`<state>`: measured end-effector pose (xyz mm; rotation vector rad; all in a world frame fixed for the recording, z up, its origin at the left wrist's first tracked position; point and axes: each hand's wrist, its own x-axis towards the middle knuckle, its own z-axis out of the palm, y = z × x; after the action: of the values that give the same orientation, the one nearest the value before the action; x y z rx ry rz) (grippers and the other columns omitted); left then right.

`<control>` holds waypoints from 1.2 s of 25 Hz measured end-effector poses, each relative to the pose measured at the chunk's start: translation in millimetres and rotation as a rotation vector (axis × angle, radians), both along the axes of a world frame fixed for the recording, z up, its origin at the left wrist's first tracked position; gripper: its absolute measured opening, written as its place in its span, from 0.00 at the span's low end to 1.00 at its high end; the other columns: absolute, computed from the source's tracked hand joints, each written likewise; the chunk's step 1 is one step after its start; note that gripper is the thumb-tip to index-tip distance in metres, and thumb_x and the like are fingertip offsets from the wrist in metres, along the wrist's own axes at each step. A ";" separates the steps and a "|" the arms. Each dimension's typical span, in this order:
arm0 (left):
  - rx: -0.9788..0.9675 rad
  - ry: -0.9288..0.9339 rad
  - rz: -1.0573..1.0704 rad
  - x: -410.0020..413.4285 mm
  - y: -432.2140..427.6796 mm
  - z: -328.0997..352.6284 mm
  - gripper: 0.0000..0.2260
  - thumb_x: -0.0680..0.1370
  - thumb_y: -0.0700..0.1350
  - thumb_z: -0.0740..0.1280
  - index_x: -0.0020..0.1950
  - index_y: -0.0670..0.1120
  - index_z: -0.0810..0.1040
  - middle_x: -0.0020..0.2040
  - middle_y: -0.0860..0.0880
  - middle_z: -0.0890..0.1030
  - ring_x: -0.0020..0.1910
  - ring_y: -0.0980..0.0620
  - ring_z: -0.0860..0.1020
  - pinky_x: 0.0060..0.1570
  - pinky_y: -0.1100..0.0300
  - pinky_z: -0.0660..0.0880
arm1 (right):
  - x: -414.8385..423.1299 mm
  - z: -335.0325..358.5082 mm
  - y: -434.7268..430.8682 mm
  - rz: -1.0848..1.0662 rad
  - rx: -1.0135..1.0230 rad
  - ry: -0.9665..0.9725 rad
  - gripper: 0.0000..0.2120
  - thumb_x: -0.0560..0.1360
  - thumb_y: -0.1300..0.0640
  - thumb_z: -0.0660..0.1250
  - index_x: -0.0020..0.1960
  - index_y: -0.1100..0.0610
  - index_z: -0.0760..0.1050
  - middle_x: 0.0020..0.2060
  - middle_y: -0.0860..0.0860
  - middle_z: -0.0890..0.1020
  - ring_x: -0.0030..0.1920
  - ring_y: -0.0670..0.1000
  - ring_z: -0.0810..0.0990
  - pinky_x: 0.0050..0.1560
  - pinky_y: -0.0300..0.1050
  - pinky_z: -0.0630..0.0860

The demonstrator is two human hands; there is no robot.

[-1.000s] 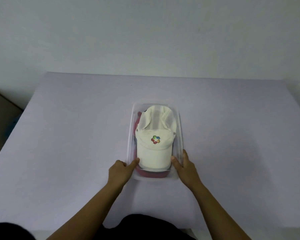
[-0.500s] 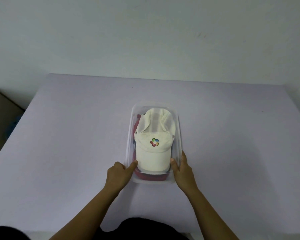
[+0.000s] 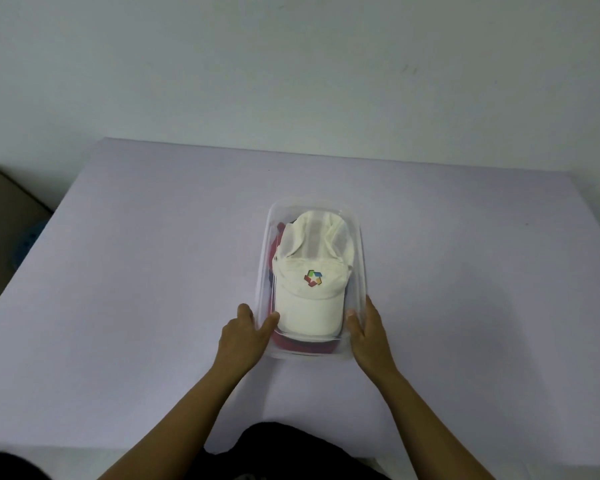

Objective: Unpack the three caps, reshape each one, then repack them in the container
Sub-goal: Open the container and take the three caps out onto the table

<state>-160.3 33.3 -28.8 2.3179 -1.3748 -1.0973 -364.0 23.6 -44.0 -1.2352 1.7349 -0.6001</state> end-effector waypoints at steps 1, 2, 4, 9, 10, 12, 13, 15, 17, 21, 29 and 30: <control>0.003 -0.014 -0.013 0.4 -0.2 1.1 0.18 0.77 0.59 0.60 0.48 0.44 0.64 0.36 0.50 0.70 0.31 0.56 0.69 0.31 0.67 0.66 | -0.5 -0.4 0.2 -0.007 -0.009 -0.005 0.26 0.81 0.54 0.54 0.76 0.59 0.51 0.76 0.55 0.57 0.75 0.54 0.56 0.72 0.44 0.54; -0.004 -0.021 -0.014 0.4 -0.1 2.9 0.18 0.77 0.59 0.60 0.48 0.44 0.64 0.37 0.49 0.71 0.32 0.55 0.69 0.32 0.66 0.66 | -1.1 -1.4 1.1 -0.018 -0.030 0.001 0.25 0.81 0.54 0.54 0.75 0.59 0.51 0.75 0.55 0.58 0.75 0.53 0.56 0.72 0.44 0.53; -0.058 -0.040 0.022 2.4 0.7 7.6 0.18 0.77 0.58 0.61 0.48 0.43 0.65 0.41 0.47 0.71 0.36 0.52 0.70 0.36 0.62 0.67 | -1.9 -0.9 3.7 -0.026 -0.123 0.024 0.24 0.81 0.56 0.53 0.75 0.58 0.53 0.75 0.54 0.59 0.75 0.52 0.57 0.73 0.44 0.52; -0.181 0.397 0.302 17.7 7.7 16.7 0.21 0.73 0.59 0.67 0.53 0.44 0.66 0.46 0.43 0.76 0.45 0.43 0.78 0.44 0.51 0.79 | 12.9 23.7 4.0 -0.022 -0.374 -0.032 0.23 0.81 0.53 0.55 0.74 0.52 0.55 0.72 0.45 0.61 0.73 0.43 0.59 0.73 0.38 0.57; -0.242 0.556 0.423 23.3 9.6 18.3 0.24 0.71 0.60 0.69 0.57 0.47 0.66 0.50 0.42 0.77 0.47 0.42 0.80 0.46 0.48 0.80 | 19.1 30.8 3.4 0.028 -0.415 -0.068 0.24 0.80 0.50 0.56 0.74 0.50 0.55 0.72 0.42 0.61 0.72 0.40 0.58 0.72 0.35 0.57; -0.420 0.697 0.624 43.8 10.0 21.1 0.23 0.72 0.54 0.71 0.62 0.50 0.68 0.53 0.43 0.79 0.43 0.46 0.82 0.41 0.53 0.81 | 31.9 41.5 1.4 0.187 -0.440 -0.126 0.23 0.78 0.42 0.56 0.71 0.42 0.56 0.72 0.39 0.60 0.72 0.36 0.56 0.69 0.29 0.57; -0.514 0.733 0.699 58.7 9.0 23.6 0.19 0.74 0.48 0.70 0.62 0.50 0.70 0.51 0.44 0.80 0.38 0.48 0.82 0.37 0.59 0.81 | 36.8 43.2 0.4 0.267 -0.440 -0.112 0.22 0.77 0.39 0.55 0.70 0.40 0.57 0.72 0.38 0.60 0.72 0.36 0.56 0.69 0.27 0.56; -0.630 0.704 0.741 91.3 7.9 29.5 0.14 0.76 0.42 0.68 0.60 0.53 0.75 0.49 0.44 0.80 0.35 0.51 0.80 0.33 0.64 0.79 | 35.5 33.5 -1.0 0.317 -0.453 0.004 0.23 0.77 0.39 0.55 0.70 0.42 0.60 0.73 0.40 0.60 0.73 0.38 0.56 0.69 0.30 0.56; -0.644 0.622 0.712 123.3 10.3 27.8 0.17 0.77 0.41 0.67 0.66 0.51 0.74 0.50 0.45 0.80 0.35 0.55 0.81 0.36 0.65 0.79 | 26.0 16.2 -0.6 0.262 -0.433 0.188 0.26 0.76 0.42 0.56 0.72 0.49 0.61 0.73 0.44 0.61 0.72 0.44 0.60 0.71 0.39 0.61; -0.501 0.608 0.800 155.5 13.8 -2.3 0.27 0.77 0.43 0.67 0.74 0.47 0.63 0.47 0.47 0.80 0.31 0.57 0.82 0.44 0.62 0.80 | 18.1 -10.0 10.7 0.489 -0.310 0.406 0.30 0.72 0.50 0.61 0.72 0.52 0.61 0.75 0.51 0.57 0.73 0.54 0.60 0.71 0.54 0.63; -0.242 0.232 0.564 147.1 3.7 -63.4 0.27 0.75 0.56 0.68 0.72 0.49 0.68 0.55 0.44 0.78 0.54 0.43 0.79 0.62 0.45 0.72 | 15.4 9.2 -22.7 0.742 -0.116 0.421 0.51 0.66 0.56 0.70 0.74 0.40 0.38 0.69 0.38 0.25 0.76 0.49 0.38 0.67 0.50 0.69; -0.207 0.140 0.511 149.9 4.5 -68.3 0.29 0.74 0.59 0.68 0.71 0.49 0.69 0.59 0.42 0.76 0.58 0.40 0.76 0.64 0.45 0.70 | 15.0 10.1 -25.5 0.776 -0.115 0.462 0.52 0.66 0.54 0.72 0.74 0.40 0.38 0.70 0.40 0.25 0.76 0.49 0.38 0.67 0.50 0.69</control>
<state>-10.4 37.8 -97.1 2.2095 -0.7398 -0.8863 -349.0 -2.0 -33.9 -2.0880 1.3980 0.0600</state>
